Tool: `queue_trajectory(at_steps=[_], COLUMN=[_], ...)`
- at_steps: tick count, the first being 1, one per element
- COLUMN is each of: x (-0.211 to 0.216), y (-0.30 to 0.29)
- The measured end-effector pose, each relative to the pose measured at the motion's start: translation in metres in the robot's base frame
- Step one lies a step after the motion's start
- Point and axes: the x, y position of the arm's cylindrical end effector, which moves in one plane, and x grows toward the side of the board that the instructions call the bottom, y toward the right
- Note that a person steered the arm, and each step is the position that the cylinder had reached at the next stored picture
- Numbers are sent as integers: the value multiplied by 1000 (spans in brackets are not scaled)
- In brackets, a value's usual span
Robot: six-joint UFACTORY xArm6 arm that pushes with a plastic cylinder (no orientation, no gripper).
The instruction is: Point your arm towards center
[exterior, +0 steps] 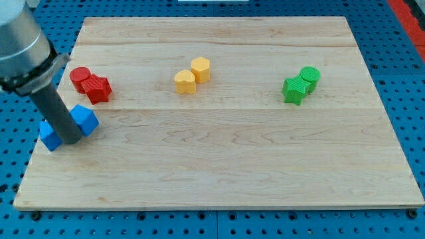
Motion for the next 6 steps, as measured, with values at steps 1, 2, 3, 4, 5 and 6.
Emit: queue_trajectory(at_steps=[1,2,3,4,5,6], x=[-19,-22,14,29,28,12], y=[7,9,66,-21,-54,-35])
